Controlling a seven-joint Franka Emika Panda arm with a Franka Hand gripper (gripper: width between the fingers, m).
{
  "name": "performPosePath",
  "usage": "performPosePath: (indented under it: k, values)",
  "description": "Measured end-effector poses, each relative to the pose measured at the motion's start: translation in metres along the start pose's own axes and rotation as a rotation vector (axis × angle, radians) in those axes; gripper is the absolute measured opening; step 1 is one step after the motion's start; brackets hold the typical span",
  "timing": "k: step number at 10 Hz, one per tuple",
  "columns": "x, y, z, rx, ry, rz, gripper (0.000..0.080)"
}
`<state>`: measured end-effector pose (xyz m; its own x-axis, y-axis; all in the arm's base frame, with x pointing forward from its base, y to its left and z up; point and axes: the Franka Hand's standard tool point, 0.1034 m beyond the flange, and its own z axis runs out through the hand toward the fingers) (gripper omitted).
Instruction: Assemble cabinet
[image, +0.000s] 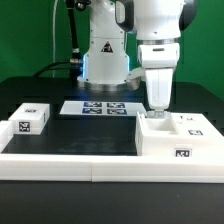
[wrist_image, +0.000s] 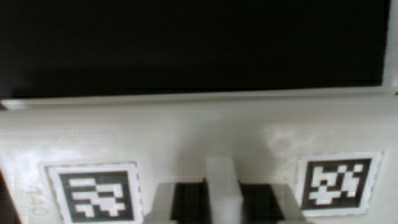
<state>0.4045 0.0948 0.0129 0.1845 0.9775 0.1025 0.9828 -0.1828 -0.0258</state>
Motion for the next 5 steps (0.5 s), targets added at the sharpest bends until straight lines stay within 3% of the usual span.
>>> performPosePath:
  k: [1,3,5]
  values:
    - [0.0,0.0,-0.003,0.001,-0.004,0.014,0.0068]
    - [0.004,0.004,-0.024,-0.02,-0.019,0.026,0.0068]
    - [0.001,0.006,-0.037,-0.014,-0.042,0.023,0.0068]
